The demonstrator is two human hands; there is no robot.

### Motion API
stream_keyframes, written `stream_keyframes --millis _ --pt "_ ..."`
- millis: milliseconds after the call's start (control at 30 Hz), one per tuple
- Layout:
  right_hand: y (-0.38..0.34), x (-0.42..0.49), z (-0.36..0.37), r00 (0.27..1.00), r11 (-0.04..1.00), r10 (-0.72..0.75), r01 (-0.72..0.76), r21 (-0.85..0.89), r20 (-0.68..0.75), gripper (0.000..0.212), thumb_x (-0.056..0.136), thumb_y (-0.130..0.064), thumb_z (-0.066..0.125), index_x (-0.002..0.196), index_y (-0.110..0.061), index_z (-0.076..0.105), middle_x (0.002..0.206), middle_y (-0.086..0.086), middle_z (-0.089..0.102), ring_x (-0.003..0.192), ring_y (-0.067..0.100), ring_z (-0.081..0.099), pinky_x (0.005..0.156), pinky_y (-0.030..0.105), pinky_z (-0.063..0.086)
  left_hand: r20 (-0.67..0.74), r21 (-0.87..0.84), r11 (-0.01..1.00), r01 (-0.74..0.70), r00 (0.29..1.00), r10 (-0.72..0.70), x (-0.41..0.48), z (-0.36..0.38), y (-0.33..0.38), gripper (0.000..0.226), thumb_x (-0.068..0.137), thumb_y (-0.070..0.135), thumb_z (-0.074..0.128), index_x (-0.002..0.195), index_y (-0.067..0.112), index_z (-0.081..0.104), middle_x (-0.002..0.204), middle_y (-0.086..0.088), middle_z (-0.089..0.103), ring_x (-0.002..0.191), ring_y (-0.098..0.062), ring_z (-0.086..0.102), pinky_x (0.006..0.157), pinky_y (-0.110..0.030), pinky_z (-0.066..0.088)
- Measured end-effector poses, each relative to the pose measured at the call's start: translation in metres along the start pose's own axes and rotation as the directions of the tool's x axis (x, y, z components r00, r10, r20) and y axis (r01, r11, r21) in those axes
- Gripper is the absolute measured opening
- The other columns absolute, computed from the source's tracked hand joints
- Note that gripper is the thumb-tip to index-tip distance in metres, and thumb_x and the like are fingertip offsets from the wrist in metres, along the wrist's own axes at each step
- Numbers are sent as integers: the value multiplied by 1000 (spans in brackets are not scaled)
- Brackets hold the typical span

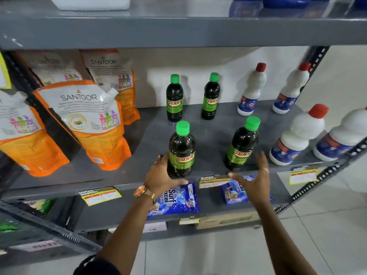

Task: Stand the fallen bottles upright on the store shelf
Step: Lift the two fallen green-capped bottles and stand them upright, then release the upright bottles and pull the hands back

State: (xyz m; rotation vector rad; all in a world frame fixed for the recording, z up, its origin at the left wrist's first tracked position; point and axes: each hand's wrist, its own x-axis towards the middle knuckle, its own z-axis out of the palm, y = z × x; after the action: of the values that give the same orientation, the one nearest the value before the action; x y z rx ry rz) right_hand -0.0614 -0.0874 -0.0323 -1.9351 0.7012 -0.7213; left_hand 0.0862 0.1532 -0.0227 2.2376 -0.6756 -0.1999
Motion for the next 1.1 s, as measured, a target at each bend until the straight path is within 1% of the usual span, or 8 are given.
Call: stream_keyframes --millis 100,200,333,533,767,867,1000,1100 --pt "6 23 -10 979 997 -9 23 -67 202 90 61 -18 87 138 -12 41 130 4 56 123 17 48 97 28 38 -5 -33 999 14 1000 -15 4 1 -2 78 45 55 84 110 33 47 113 -3 63 102 -24 59 86 -41 51" --pt "8 31 -7 970 993 9 19 -114 244 69 63 -24 86 123 -13 54 112 4 63 113 28 56 88 32 43 1 -115 992 43 999 -43 4 -1 -3 78 40 61 80 107 36 49 110 1 66 100 -20 61 87 -43 52" --pt "3 30 0 962 995 5 22 -95 272 61 62 -24 87 115 -15 58 102 -1 62 104 23 57 81 26 41 -27 -113 993 38 999 -41 3 0 -1 78 42 58 82 109 30 53 109 0 66 100 -20 61 87 -40 52" --pt "4 33 -5 947 993 -14 50 -103 320 67 62 -31 86 120 -16 56 105 -2 62 94 12 57 72 8 39 -31 -150 989 19 999 -24 2 -3 5 64 49 37 89 103 31 56 107 -1 67 99 -18 61 88 -35 49" --pt "8 39 -15 918 990 -10 63 -122 397 73 65 -30 85 128 -12 52 104 -5 57 96 10 51 80 19 39 -26 -161 984 77 996 -82 -3 -1 18 59 51 30 90 100 31 58 102 4 68 94 -6 61 77 -17 46" --pt "8 38 -14 913 993 -18 62 -97 408 78 65 -32 84 132 -13 48 118 2 62 108 16 56 87 24 42 -33 -144 983 114 992 -120 -6 1 23 64 46 38 90 101 27 58 96 8 67 91 -3 61 84 -29 51" --pt "16 36 -25 902 998 -59 60 12 428 103 66 -28 85 148 -17 24 139 -5 49 128 11 44 103 22 36 -171 -162 976 147 970 -174 -17 8 30 91 35 47 88 115 25 49 112 4 61 101 -12 57 92 -39 46" --pt "31 28 -62 957 992 -129 123 38 259 79 63 -46 81 130 -21 49 130 -10 52 116 8 51 90 8 36 -492 -148 973 175 841 -226 -46 43 43 111 47 26 92 138 16 30 139 -11 41 126 -24 40 105 -43 34"
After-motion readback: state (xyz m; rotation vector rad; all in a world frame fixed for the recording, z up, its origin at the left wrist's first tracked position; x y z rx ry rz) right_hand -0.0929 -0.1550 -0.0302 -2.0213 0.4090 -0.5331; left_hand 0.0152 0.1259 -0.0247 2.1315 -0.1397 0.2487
